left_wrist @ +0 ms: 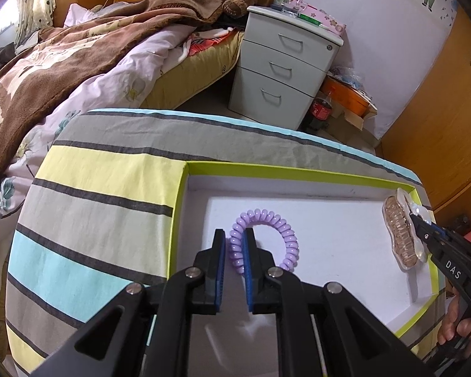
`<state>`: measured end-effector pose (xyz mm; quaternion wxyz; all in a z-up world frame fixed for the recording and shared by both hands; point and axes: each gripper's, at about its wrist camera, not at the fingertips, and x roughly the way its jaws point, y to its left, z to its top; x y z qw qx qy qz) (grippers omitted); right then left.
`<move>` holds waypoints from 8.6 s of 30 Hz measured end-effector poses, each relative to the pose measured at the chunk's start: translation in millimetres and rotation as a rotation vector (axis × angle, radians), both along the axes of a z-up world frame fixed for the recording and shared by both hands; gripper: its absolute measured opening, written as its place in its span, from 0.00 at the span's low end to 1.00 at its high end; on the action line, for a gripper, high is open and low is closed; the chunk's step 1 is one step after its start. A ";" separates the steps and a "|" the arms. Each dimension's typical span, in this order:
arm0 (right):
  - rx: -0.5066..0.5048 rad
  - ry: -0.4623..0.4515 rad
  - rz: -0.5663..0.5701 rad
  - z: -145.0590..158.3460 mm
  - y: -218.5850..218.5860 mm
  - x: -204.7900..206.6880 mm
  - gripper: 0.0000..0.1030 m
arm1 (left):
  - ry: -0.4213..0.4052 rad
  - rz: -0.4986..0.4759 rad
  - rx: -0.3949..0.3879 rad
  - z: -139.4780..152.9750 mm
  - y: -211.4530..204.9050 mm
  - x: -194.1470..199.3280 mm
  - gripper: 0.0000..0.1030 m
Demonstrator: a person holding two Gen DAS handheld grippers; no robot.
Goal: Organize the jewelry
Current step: 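Open the left tool to drop the purple hair tie while the right tool releases the clip, then move the right tool to the black band bracelet and grasp it, then grasp the black bow hair tie with the left tool, then carry the black bracelet and black hair tie over the green box with both tools, then open the right tool to drop the bracelet while the left tool releases the hair tie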
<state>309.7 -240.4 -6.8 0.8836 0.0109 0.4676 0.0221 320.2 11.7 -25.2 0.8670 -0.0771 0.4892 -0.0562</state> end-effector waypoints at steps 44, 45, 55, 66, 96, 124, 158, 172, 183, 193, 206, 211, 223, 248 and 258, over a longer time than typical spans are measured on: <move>0.088 -0.170 0.024 58.7 8.9 -176.7 0.29 | -0.188 -0.029 -0.031 63.0 25.1 -169.9 0.77; 0.092 -0.167 0.024 56.3 7.2 -182.1 0.29 | -0.193 -0.019 -0.025 61.1 27.6 -175.1 0.82; 0.082 -0.063 -0.028 15.7 0.3 -219.7 0.30 | -0.162 0.001 -0.053 37.2 47.7 -206.7 0.85; 0.068 -0.004 -0.028 -7.8 12.1 -224.6 0.30 | -0.136 0.053 -0.084 21.4 71.1 -219.8 0.84; 0.121 -0.069 -0.055 3.6 -1.1 -233.0 0.08 | -0.083 0.002 -0.069 8.4 47.7 -197.3 0.84; 0.111 -0.123 -0.044 21.3 -5.0 -235.2 0.08 | -0.076 -0.015 0.051 -5.2 20.4 -170.6 0.31; 0.087 -0.189 -0.016 50.5 1.3 -240.0 0.08 | -0.181 -0.017 0.036 36.5 27.3 -190.4 0.22; 0.080 -0.228 0.031 83.0 13.4 -208.1 0.08 | -0.238 -0.034 0.028 70.8 27.3 -173.7 0.22; 0.062 -0.193 0.094 95.9 31.8 -129.5 0.08 | -0.248 -0.057 0.010 83.0 18.8 -139.6 0.22; 0.056 -0.091 0.111 66.3 44.9 -51.2 0.08 | -0.206 -0.075 0.002 66.0 4.8 -101.2 0.22; 0.013 0.014 0.138 21.2 55.7 3.8 0.08 | -0.128 -0.069 0.004 26.8 -3.5 -72.7 0.22; -0.012 0.041 0.150 9.0 60.4 14.6 0.08 | -0.119 -0.081 0.026 19.7 -8.6 -69.3 0.22; -0.025 0.054 0.152 0.1 63.3 21.8 0.08 | -0.093 -0.074 0.042 8.0 -12.0 -63.3 0.22; -0.048 0.061 0.138 -5.1 65.0 27.2 0.12 | -0.067 -0.070 0.032 3.4 -11.6 -58.4 0.33; -0.029 0.033 0.140 8.3 63.7 18.6 0.23 | -0.078 -0.069 0.003 13.0 -12.8 -65.1 0.61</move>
